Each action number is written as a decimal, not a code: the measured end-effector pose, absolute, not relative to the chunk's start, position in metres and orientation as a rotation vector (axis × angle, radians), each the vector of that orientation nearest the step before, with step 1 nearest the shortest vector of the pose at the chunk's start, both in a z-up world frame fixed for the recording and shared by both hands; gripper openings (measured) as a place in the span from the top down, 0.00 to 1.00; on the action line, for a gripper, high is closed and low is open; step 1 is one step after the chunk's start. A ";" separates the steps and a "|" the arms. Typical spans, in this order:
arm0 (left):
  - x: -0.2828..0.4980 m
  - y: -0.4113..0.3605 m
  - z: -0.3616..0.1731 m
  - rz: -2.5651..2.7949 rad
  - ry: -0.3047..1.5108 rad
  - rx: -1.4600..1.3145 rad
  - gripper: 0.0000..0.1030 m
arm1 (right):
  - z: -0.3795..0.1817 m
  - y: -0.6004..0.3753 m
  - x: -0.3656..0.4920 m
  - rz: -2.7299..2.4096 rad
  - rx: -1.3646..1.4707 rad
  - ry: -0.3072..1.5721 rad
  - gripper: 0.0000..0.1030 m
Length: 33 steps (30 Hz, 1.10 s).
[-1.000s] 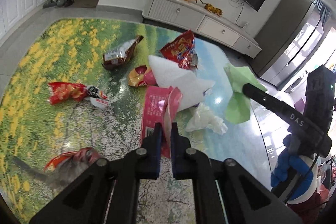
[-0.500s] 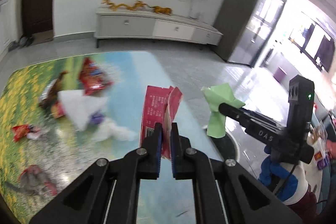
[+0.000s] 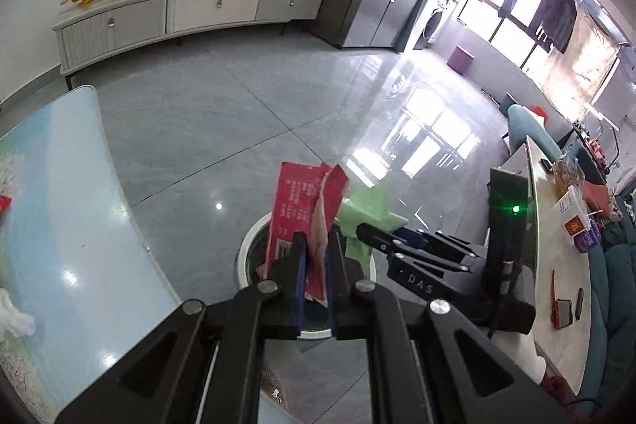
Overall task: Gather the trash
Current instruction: 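Carry the green paper and pink wrapper to the bin and release both, then grasp the crumpled red wrapper with the left gripper while the right grasps a white tissue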
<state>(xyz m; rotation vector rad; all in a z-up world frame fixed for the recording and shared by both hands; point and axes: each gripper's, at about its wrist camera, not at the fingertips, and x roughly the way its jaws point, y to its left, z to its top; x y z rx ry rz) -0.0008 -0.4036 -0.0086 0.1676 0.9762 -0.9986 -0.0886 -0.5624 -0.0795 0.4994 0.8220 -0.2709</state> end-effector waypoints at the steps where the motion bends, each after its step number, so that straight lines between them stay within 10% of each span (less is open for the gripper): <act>1: 0.000 -0.413 -0.012 -0.998 0.987 0.167 0.90 | -0.084 -0.567 -0.088 -0.279 0.504 0.829 0.71; 7: 0.013 -0.447 -0.023 -1.013 1.022 0.144 0.50 | -0.111 -0.591 -0.092 -0.339 0.540 0.877 0.51; 33: 0.000 -0.240 0.023 -0.668 0.721 0.211 0.39 | -0.015 -0.496 -0.094 -0.238 0.365 0.744 0.51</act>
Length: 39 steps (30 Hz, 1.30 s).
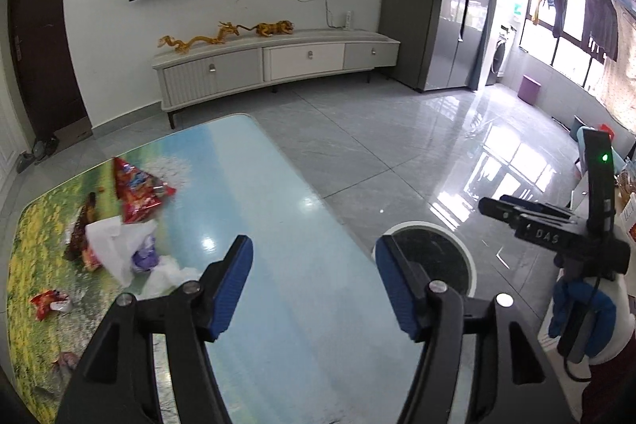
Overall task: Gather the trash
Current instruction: 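Grasp the crumpled red wrapper with the left gripper while the right grasps a white tissue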
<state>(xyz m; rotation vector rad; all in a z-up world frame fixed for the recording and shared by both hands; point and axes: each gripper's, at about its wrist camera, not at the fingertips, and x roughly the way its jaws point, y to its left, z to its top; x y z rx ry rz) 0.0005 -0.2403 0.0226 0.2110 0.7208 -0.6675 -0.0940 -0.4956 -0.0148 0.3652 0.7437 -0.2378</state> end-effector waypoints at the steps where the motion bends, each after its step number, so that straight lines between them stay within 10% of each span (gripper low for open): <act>1: 0.001 -0.225 0.022 -0.643 0.716 0.206 0.39 | -0.010 -0.487 -0.091 -0.224 0.356 0.739 0.51; 21: 0.012 0.038 0.000 -0.237 0.730 -0.018 0.39 | 0.025 -0.331 -0.038 0.036 0.192 0.754 0.48; 39: 0.046 0.017 -0.050 -0.413 0.875 -0.004 0.34 | -0.013 -0.265 0.030 0.192 0.092 0.879 0.47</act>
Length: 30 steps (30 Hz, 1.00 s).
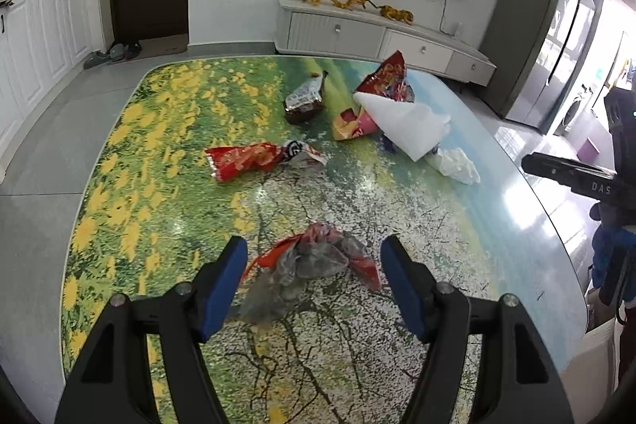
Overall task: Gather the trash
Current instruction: 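Grasp the crumpled red wrapper with the left gripper while the right grasps a white tissue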
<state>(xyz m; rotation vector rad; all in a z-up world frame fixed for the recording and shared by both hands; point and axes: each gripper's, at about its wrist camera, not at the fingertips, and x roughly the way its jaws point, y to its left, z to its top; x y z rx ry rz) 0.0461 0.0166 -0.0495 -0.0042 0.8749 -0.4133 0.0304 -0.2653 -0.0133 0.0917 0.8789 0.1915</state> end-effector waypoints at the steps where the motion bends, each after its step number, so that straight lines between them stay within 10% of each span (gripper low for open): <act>1: 0.050 0.014 -0.053 -0.418 0.889 -0.012 0.34 | -0.016 -0.260 0.036 0.205 0.081 0.887 0.47; 10: 0.067 0.007 -0.081 -0.413 0.956 -0.035 0.37 | -0.043 -0.221 0.079 0.284 0.021 0.940 0.46; 17: 0.062 0.014 -0.083 -0.434 0.952 -0.054 0.86 | -0.065 -0.211 0.095 0.310 0.006 0.982 0.55; 22: 0.051 0.018 -0.080 -0.425 0.927 -0.065 0.92 | -0.070 -0.208 0.085 0.332 0.004 0.990 0.82; 30: 0.034 0.023 -0.062 -0.394 0.873 -0.074 0.92 | -0.055 -0.219 0.049 0.330 0.039 0.951 0.84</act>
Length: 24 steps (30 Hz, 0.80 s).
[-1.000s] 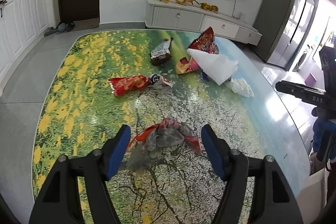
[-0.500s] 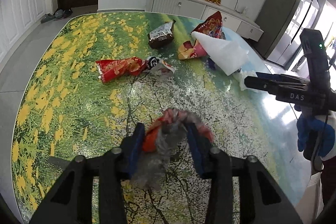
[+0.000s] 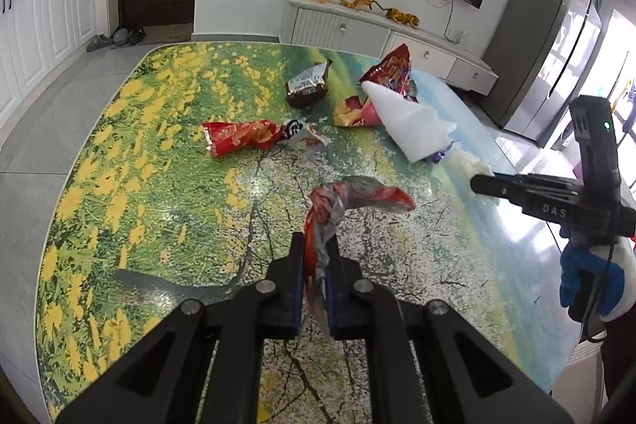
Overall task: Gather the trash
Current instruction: 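Grasp the crumpled red wrapper with the left gripper while the right grasps a white tissue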
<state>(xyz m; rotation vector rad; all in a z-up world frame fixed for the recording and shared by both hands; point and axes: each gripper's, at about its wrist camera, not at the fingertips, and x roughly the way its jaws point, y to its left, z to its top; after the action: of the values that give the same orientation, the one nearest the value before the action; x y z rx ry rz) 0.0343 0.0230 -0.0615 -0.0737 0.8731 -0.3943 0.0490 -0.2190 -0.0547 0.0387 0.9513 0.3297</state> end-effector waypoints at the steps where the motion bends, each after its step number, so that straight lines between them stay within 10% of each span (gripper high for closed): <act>1: 0.032 0.024 -0.059 -0.388 0.869 -0.077 0.92 | -0.052 -0.221 0.046 0.328 0.042 0.948 0.84; 24: -0.029 -0.050 0.022 -0.309 0.617 0.143 0.92 | 0.002 -0.313 -0.054 0.135 0.176 0.776 0.84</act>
<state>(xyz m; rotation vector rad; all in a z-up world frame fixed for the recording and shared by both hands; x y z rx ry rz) -0.0292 -0.0499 0.0223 0.1427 0.6174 -0.3090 -0.0538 -0.3132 0.0016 0.1757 0.7761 0.1346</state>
